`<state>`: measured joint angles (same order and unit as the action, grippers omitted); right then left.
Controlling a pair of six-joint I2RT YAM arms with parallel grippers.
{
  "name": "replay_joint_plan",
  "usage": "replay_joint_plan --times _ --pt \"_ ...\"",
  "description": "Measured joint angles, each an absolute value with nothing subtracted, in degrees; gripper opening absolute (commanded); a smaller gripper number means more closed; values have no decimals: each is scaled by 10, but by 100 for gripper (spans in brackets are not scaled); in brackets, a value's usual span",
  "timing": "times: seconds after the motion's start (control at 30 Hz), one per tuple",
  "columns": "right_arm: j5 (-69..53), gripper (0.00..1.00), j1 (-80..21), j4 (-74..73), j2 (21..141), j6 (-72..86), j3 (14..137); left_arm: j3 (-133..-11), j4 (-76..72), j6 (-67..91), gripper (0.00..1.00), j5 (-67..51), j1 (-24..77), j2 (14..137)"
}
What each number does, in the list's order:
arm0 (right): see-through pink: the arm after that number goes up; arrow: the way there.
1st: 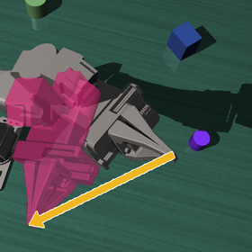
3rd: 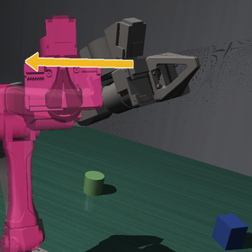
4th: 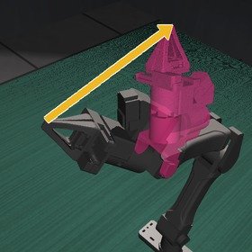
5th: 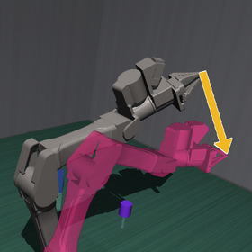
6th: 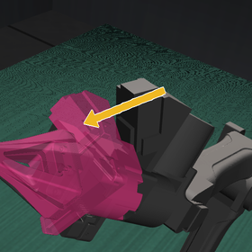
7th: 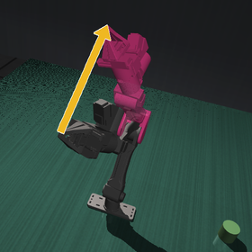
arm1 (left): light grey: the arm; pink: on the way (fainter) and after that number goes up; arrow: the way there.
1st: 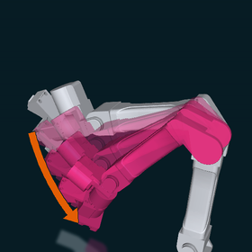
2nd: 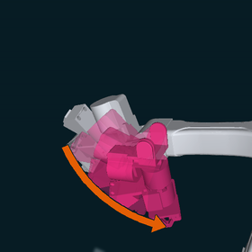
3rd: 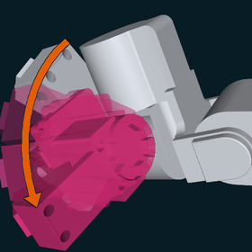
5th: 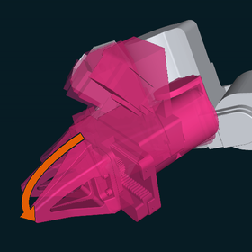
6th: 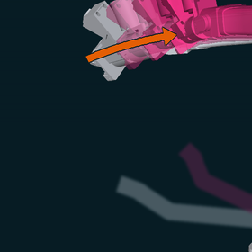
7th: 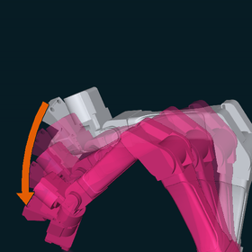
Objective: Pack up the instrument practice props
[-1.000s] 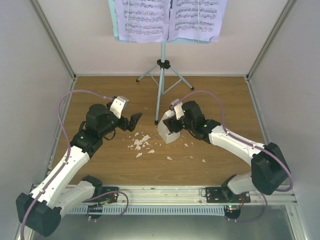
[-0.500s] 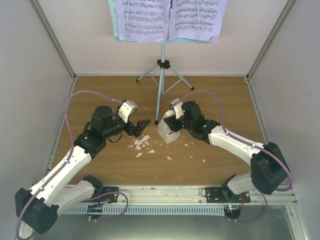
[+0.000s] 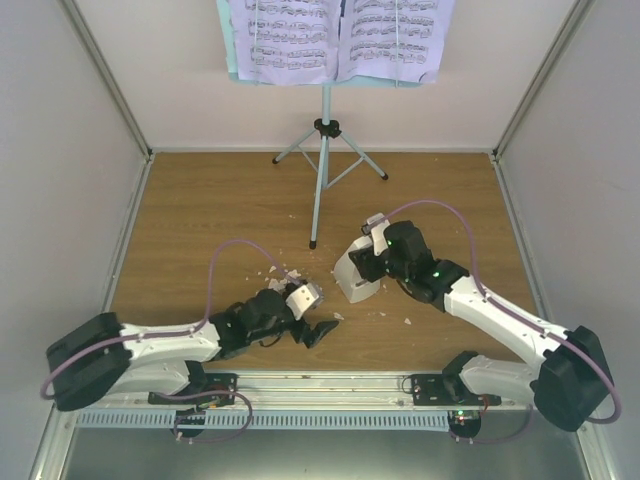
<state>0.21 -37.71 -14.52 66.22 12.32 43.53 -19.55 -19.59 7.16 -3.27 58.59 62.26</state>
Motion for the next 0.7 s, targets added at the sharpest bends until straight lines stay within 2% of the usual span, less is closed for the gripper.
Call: replay_joint_plan --times 0.27,0.7 --pt "6 55 -377 -136 651 136 424 -180 -402 47 98 19 599 817" --pt "10 55 -377 -135 651 142 424 -255 -528 23 99 78 599 1009"
